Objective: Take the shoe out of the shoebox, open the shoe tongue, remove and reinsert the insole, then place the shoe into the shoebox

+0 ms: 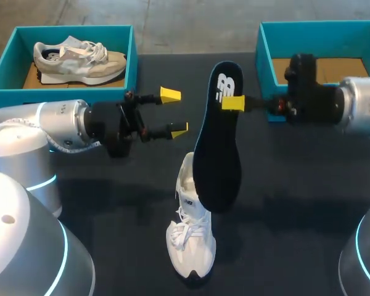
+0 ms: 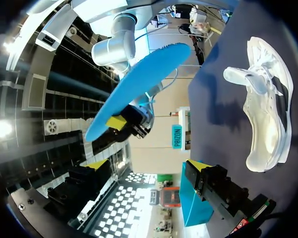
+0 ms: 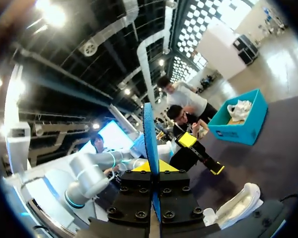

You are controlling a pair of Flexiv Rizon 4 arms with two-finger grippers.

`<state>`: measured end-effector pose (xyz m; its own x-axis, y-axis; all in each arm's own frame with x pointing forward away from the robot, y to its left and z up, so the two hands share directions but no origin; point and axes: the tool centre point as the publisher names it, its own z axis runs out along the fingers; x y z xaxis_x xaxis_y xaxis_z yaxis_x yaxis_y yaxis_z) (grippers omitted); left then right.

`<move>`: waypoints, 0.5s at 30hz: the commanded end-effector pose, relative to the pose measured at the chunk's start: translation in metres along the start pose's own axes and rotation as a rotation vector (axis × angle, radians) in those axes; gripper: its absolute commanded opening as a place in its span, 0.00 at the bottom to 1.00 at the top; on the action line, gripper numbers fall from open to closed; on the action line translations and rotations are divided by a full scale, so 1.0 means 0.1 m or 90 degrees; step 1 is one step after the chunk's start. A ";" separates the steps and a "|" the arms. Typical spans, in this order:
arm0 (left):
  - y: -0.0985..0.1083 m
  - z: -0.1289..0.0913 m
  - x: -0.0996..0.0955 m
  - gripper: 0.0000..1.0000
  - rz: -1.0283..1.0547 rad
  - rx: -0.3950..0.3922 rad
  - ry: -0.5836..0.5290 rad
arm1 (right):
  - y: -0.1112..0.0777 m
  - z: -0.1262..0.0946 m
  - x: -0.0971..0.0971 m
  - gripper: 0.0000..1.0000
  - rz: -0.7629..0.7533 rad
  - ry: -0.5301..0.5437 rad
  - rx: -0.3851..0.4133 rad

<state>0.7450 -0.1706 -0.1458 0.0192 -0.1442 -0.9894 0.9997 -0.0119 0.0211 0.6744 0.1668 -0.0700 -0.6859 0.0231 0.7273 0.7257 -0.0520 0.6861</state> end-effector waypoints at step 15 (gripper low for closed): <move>-0.07 -0.09 -0.03 1.00 0.016 0.011 0.028 | 0.22 0.23 -0.46 0.00 0.098 0.024 0.078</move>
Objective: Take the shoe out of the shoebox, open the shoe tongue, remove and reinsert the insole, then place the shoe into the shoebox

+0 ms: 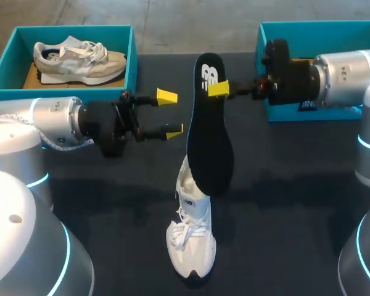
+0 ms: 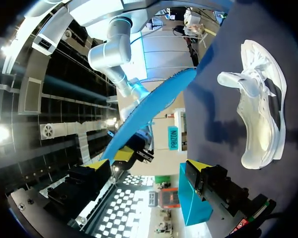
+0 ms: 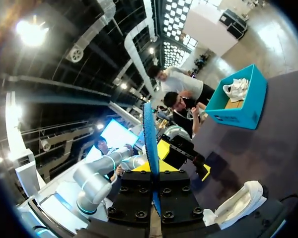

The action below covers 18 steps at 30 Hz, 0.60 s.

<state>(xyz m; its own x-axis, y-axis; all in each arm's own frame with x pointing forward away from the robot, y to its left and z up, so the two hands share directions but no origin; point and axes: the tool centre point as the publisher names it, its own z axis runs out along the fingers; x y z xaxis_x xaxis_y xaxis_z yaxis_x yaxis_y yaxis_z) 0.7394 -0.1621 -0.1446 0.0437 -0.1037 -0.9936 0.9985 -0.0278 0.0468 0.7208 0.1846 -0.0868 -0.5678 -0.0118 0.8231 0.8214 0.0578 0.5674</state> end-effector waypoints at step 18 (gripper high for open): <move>-0.12 0.00 0.05 1.00 0.022 0.010 0.014 | 0.16 -0.03 -0.49 0.00 0.208 -0.026 0.025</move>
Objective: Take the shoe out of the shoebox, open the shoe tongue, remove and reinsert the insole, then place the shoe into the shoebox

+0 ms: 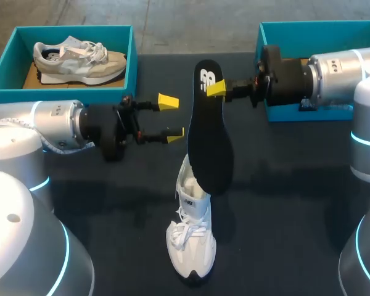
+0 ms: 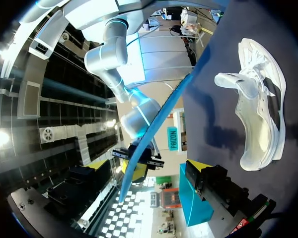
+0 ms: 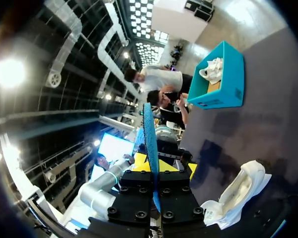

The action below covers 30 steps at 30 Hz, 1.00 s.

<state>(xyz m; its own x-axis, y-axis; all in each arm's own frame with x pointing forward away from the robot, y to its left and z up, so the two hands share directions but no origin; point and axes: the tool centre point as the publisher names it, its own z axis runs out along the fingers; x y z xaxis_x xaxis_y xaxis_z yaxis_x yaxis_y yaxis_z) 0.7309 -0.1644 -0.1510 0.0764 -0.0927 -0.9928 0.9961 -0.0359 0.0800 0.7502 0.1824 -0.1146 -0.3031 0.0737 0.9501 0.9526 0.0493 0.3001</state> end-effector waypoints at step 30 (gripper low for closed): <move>0.03 0.24 0.10 0.46 0.045 0.009 0.018 | 0.41 0.13 -0.30 0.00 0.104 0.017 0.042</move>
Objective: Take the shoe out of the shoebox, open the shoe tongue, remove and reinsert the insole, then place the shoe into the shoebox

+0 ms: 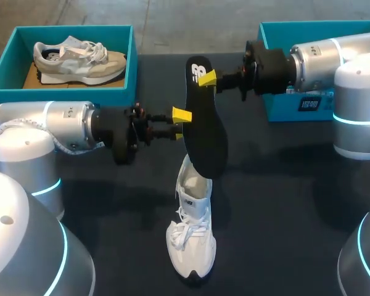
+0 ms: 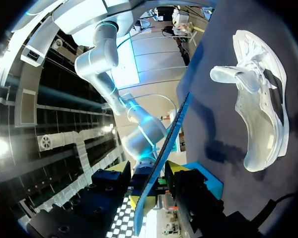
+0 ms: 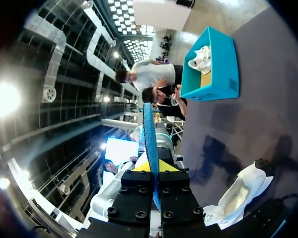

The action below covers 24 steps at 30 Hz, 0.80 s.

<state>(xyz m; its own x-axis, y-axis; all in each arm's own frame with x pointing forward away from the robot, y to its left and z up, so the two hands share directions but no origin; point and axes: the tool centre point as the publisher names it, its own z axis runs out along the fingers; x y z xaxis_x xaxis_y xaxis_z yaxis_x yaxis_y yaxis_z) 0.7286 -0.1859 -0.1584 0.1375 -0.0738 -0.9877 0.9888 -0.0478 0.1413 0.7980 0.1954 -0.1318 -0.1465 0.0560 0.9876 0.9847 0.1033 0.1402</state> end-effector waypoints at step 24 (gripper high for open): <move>0.25 0.19 0.09 0.30 0.025 -0.009 0.003 | 0.00 0.02 -0.02 0.00 0.021 0.000 0.000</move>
<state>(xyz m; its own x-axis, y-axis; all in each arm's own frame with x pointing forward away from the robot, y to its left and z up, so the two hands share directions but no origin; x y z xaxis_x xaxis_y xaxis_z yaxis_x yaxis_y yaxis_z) 0.7523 -0.2029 -0.1612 0.1755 -0.0727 -0.9818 0.9835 -0.0309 0.1781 0.7976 0.1954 -0.1340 -0.1151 0.0546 0.9919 0.9889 0.1010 0.1092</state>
